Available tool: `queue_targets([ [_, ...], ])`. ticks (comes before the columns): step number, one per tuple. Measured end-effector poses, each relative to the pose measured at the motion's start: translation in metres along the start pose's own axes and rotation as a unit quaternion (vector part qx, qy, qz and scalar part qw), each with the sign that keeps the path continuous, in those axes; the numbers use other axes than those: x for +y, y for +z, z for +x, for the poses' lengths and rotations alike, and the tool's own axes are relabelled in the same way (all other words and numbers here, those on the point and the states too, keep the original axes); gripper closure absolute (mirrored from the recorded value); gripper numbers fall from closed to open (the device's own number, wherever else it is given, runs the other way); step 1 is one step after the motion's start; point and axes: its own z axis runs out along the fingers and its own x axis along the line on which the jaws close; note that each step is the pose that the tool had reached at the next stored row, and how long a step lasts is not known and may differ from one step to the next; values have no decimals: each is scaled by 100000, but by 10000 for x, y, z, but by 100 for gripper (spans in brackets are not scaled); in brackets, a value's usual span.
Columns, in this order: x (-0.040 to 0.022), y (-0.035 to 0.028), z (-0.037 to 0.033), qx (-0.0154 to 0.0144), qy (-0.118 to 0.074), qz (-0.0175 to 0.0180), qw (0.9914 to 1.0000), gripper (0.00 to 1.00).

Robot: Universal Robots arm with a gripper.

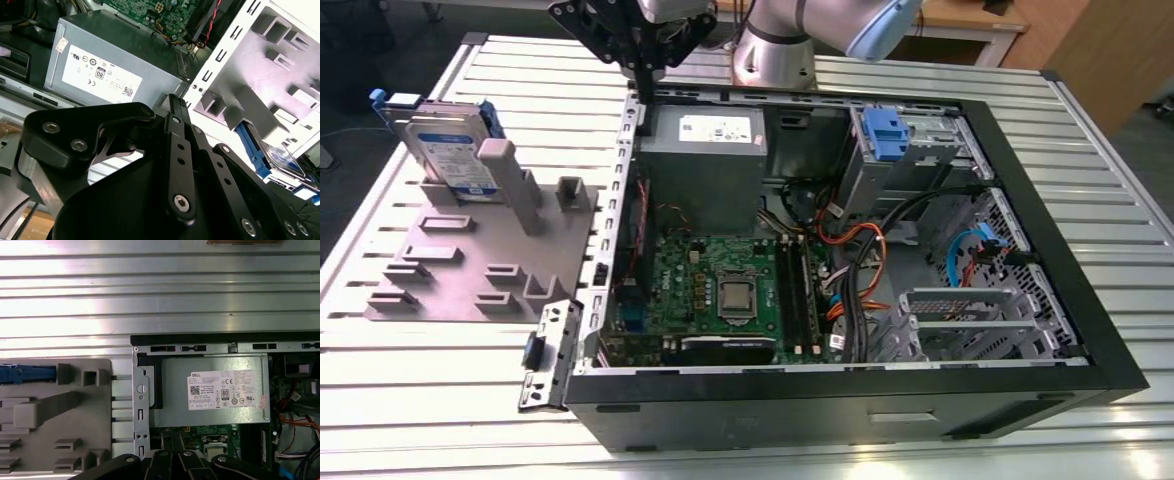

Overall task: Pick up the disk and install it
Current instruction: 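Reach for the disk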

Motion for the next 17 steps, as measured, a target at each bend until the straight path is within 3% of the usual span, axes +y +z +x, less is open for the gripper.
queue_targets([
  [17,-3,0,59,-2,2,-3,100000,89],
])
